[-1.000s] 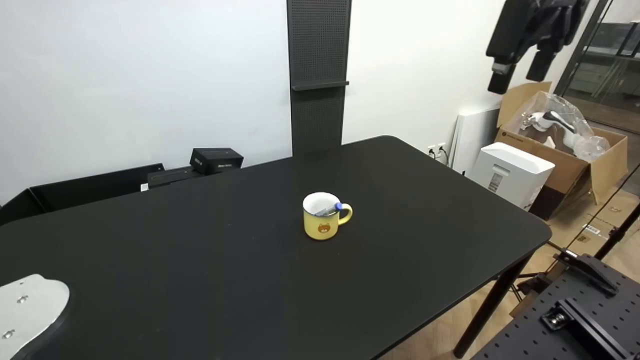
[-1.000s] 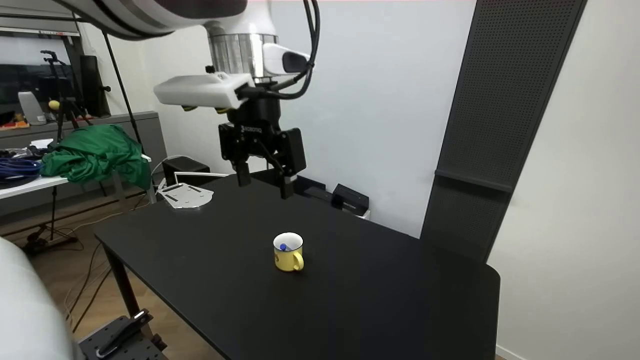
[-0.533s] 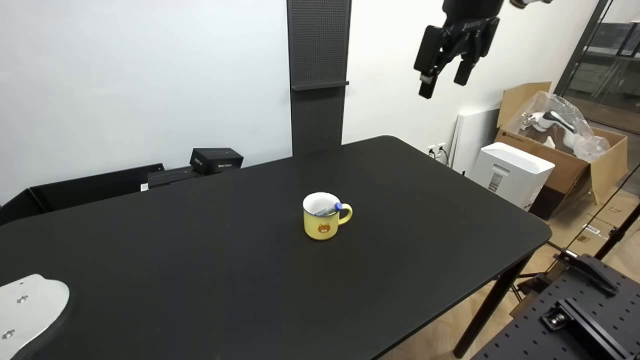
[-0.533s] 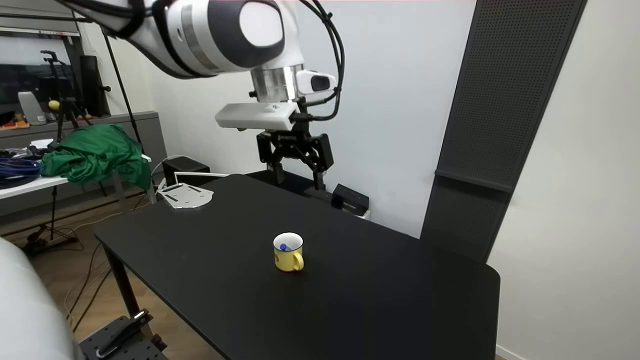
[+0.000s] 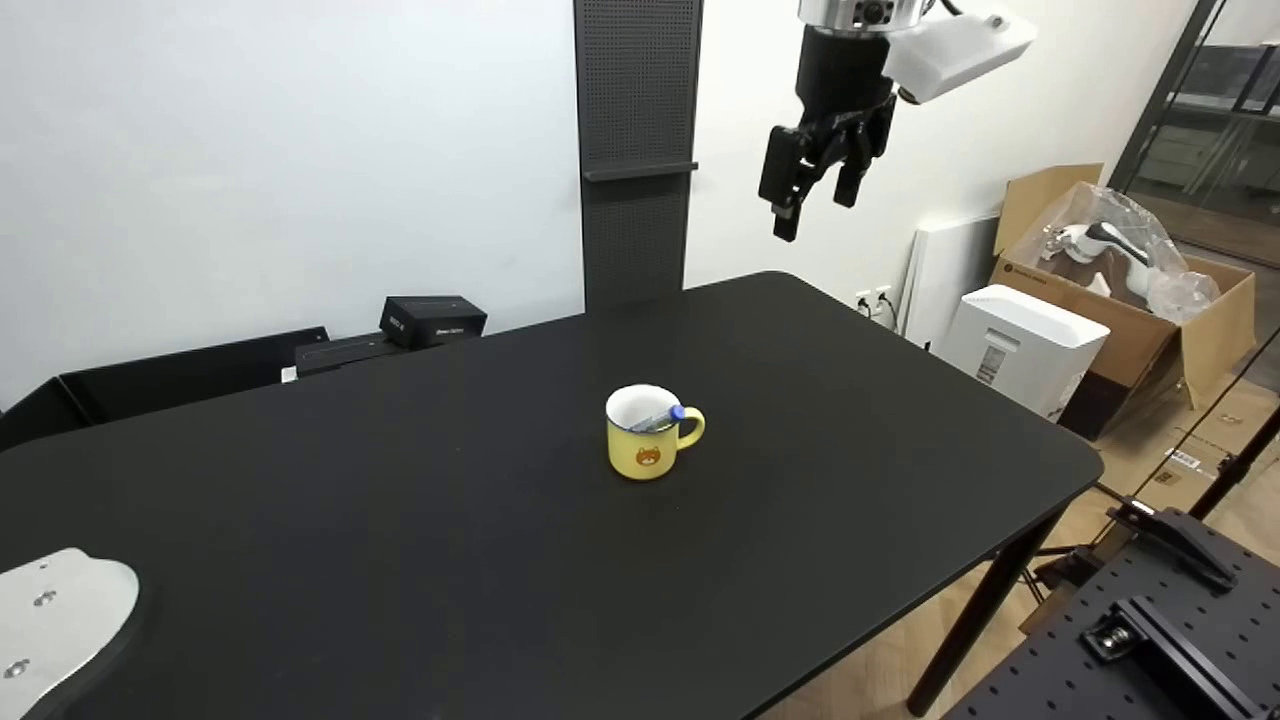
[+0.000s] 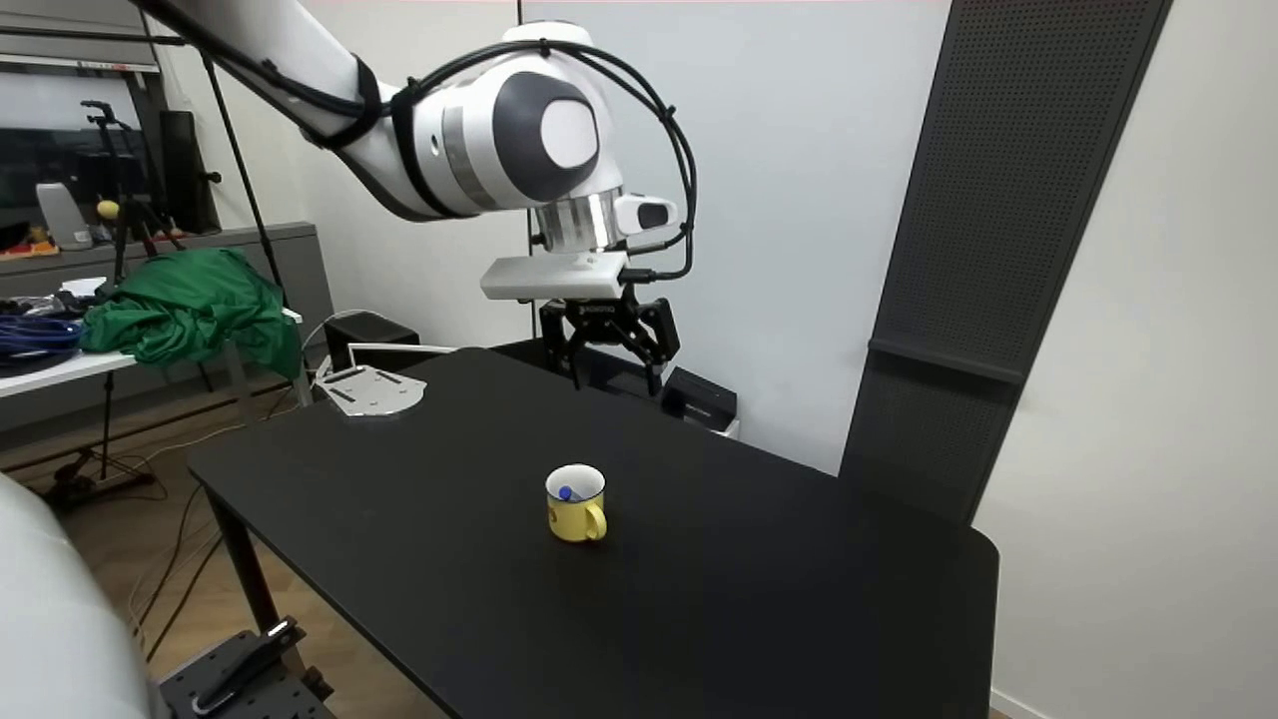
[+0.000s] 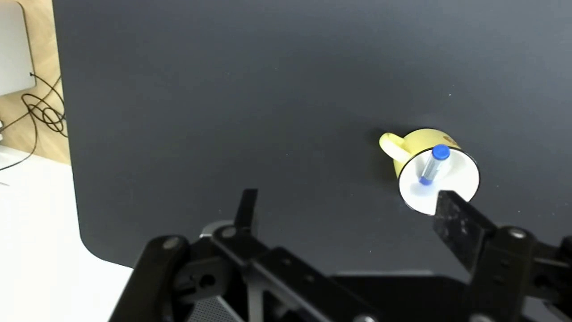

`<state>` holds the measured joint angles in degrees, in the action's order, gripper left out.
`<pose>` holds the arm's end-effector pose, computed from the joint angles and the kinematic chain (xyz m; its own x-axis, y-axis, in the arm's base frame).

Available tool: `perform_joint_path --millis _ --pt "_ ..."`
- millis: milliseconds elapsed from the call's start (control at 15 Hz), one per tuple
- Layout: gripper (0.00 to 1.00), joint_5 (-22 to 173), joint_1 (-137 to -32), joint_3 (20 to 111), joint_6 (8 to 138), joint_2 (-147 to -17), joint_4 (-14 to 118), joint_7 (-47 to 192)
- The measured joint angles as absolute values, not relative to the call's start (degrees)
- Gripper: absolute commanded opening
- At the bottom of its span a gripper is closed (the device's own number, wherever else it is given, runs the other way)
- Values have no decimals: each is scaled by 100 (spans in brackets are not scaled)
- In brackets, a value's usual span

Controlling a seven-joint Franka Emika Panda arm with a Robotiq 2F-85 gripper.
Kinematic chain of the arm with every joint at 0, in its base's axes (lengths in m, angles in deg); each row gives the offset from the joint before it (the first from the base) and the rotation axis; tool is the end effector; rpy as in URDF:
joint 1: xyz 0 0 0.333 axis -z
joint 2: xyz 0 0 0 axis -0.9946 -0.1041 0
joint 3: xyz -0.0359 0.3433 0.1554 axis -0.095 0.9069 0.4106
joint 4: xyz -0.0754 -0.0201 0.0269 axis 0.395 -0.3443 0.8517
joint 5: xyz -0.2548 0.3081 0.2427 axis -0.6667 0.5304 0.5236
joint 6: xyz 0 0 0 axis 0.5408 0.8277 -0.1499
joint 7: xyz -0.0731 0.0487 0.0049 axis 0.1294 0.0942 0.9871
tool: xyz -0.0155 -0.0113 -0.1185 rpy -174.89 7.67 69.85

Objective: Remove the marker from the mug and put it on the table

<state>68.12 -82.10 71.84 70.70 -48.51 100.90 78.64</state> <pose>0.4972 0.0019 0.4213 0.9797 0.1612 0.1190 0.1403 -0.9760 0.1665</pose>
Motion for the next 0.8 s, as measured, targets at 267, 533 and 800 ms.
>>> perform_joint_path --millis 267,533,800 --pt "100 6856 -8375 7187 7205 -5139 10090 7910" --pt "100 6856 -8423 7189 7206 -5170 10090 7910" --pt "100 6784 -8423 7191 7206 -5184 10097 7911"
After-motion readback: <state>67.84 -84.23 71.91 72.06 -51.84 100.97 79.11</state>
